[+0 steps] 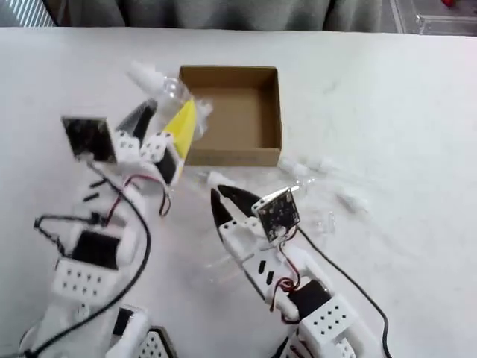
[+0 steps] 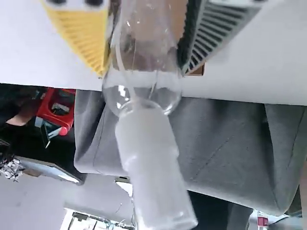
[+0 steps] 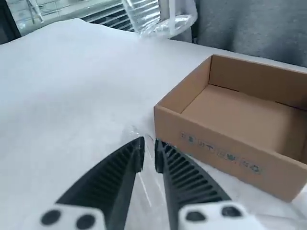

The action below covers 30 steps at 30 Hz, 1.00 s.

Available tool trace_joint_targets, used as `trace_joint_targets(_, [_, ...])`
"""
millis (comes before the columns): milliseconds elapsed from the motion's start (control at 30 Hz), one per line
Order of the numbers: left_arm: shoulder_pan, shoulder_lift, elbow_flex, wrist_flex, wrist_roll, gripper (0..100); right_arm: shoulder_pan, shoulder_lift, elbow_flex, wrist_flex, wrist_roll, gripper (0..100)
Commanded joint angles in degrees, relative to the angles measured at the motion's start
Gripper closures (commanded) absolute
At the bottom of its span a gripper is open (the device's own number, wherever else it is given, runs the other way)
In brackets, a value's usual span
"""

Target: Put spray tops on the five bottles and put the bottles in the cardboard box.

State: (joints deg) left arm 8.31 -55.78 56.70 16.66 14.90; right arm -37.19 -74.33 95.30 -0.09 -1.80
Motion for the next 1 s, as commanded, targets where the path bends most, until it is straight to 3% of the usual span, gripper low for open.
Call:
trace_joint_targets(0, [-1.5, 12.7, -10.9, -3.4, -0.3, 97, 1.8, -0.6, -0.7, 0.4, 0.2, 97.2])
trace_joint_targets(333, [-1.5, 36.6, -22.3, -14.1, -0.7, 97, 2.0, -0.2, -0.4, 0.4, 0.2, 97.2])
trace_joint_targets(967, [-5.8, 65.2, -43.9, -14.5, -0.9, 97, 2.0, -0.4, -0.4, 0.4, 0.2, 97.2])
